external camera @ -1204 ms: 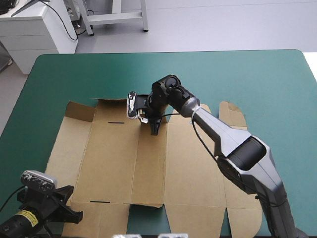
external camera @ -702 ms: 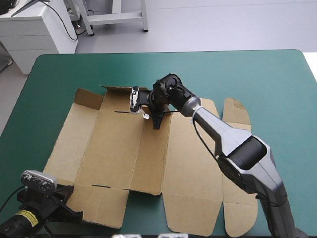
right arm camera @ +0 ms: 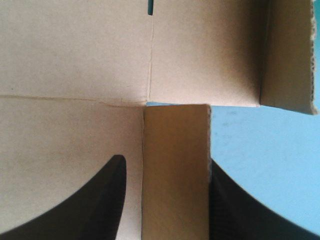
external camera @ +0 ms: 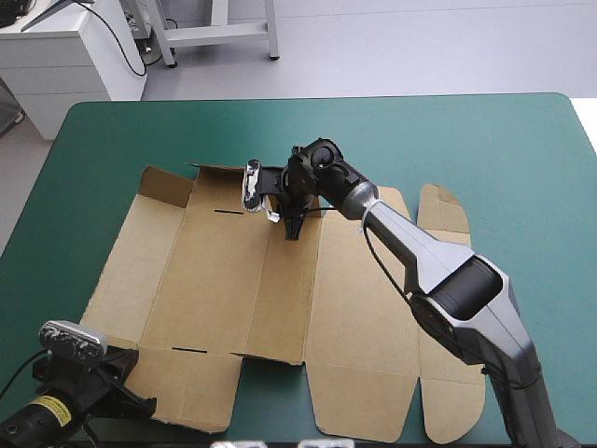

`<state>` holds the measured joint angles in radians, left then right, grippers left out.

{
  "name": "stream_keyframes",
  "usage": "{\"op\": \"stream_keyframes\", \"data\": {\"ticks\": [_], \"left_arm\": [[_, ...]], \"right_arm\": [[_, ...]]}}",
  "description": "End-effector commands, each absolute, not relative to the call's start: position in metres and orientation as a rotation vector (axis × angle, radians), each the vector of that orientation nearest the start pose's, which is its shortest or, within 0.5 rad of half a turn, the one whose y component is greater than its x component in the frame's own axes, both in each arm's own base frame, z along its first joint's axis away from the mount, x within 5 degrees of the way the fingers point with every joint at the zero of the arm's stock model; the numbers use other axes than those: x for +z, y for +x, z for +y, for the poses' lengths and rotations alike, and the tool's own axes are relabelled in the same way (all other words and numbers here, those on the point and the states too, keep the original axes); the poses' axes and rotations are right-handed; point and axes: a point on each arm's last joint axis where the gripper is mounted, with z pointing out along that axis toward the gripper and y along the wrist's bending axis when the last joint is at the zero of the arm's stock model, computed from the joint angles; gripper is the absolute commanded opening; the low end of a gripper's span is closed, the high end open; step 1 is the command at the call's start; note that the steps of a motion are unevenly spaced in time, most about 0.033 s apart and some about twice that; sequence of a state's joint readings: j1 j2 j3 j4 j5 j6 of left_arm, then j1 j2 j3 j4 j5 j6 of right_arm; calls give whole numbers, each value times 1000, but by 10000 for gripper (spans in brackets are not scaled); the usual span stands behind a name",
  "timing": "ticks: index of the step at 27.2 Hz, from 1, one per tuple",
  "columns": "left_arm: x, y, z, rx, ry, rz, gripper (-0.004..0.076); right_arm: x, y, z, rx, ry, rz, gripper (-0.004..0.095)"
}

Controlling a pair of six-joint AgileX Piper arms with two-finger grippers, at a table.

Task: Fold the box

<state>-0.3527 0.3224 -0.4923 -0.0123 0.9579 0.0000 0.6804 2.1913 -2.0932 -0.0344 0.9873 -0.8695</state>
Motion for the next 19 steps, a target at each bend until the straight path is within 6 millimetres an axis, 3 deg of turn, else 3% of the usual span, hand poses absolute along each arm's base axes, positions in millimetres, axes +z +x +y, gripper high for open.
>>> {"op": "stream_keyframes", "data": {"ticks": [1, 5, 10, 19], "left_arm": [[286, 51, -20, -219, 383, 2178, -8], [286, 51, -20, -219, 383, 2178, -8], [286, 51, -20, -219, 383, 2178, -8], [286, 51, -20, -219, 383, 2178, -8]], "right_arm": [[326, 379, 299, -146, -1719, 1736, 428], [367, 368, 275, -316, -1661, 1728, 413], [409, 354, 244, -342, -1404, 1852, 412], [453, 345, 146, -351, -1015, 2135, 412]]}}
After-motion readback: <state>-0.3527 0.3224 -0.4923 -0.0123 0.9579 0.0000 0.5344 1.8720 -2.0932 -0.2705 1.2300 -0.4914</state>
